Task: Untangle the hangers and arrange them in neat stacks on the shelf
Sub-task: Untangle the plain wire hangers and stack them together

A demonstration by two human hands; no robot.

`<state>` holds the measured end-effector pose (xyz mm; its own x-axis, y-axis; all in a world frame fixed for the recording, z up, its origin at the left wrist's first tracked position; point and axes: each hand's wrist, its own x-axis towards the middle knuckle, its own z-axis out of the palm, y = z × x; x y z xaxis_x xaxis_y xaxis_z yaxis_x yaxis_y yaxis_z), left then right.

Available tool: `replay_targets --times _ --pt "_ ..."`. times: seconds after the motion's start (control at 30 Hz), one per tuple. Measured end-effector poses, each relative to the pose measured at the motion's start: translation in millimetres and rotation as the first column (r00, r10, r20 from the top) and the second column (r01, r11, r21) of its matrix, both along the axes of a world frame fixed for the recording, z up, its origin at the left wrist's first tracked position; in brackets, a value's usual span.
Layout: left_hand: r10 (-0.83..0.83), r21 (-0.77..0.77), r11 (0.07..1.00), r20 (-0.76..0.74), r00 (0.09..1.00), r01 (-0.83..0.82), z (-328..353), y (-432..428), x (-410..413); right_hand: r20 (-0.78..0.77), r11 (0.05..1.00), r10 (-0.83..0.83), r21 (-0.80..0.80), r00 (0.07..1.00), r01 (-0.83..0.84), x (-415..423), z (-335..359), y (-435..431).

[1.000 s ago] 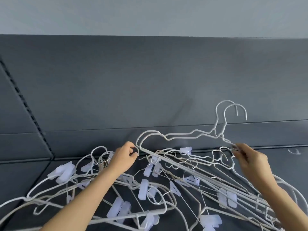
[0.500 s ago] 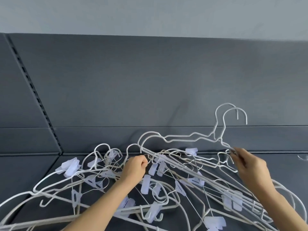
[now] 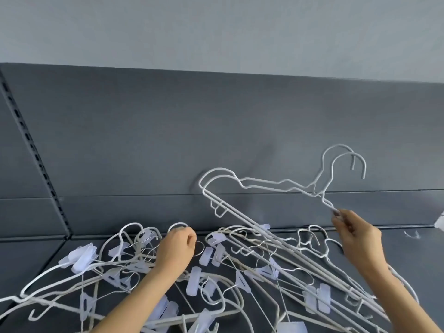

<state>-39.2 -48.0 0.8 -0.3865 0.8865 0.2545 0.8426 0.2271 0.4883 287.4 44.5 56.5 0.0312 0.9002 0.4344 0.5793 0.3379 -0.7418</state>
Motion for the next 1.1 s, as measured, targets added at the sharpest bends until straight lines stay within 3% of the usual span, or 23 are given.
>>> replay_targets --times 0.1,0.2,0.27,0.4,0.47,0.57,0.73,0.83,1.0,1.1 --pt "-0.002 0.341 0.939 -0.105 0.994 0.038 27.5 0.8 7.6 0.010 0.998 0.062 -0.015 0.998 -0.062 -2.4 9.4 0.6" --pt "0.033 0.463 0.880 -0.286 0.958 0.108 59.2 0.8 17.5 0.009 0.990 0.143 -0.006 0.990 -0.143 -13.9 18.4 -3.6" --pt "0.046 0.408 0.901 -0.426 0.904 0.147 75.6 -1.3 21.3 0.008 0.977 0.215 -0.001 0.977 -0.215 -23.4 22.5 -8.5" --pt "0.008 0.106 0.992 -0.575 0.818 0.065 99.6 -14.7 20.4 0.071 0.926 0.372 0.031 0.925 -0.375 -43.5 25.2 -17.3" --pt "-0.048 -0.022 0.999 -0.509 0.860 0.043 109.3 -26.9 17.6 0.103 0.896 0.437 0.039 0.893 -0.443 -56.2 27.8 -21.1" --pt "-0.049 -0.062 0.998 -0.369 0.928 0.028 112.7 -53.7 4.6 0.174 0.877 0.467 0.038 0.867 -0.480 -83.0 28.4 -23.9" --pt "0.028 -0.132 0.987 -0.417 0.908 -0.091 110.6 -107.0 -30.8 0.396 0.862 0.451 0.041 0.800 -0.506 -148.6 26.3 -44.4" --pt "0.048 -0.154 0.983 -0.332 0.942 -0.105 109.4 -141.0 -61.6 0.505 0.839 0.438 0.067 0.744 -0.540 -194.0 36.7 -69.9" --pt "0.174 -0.008 0.984 -0.146 0.974 -0.178 106.5 -211.2 -118.6 0.551 0.793 0.466 0.086 0.692 -0.603 -287.0 49.2 -108.2" --pt "0.271 0.022 0.962 -0.174 0.947 -0.272 100.1 -260.8 -177.3 0.540 0.736 0.553 0.041 0.635 -0.675 -363.8 45.5 -143.0"
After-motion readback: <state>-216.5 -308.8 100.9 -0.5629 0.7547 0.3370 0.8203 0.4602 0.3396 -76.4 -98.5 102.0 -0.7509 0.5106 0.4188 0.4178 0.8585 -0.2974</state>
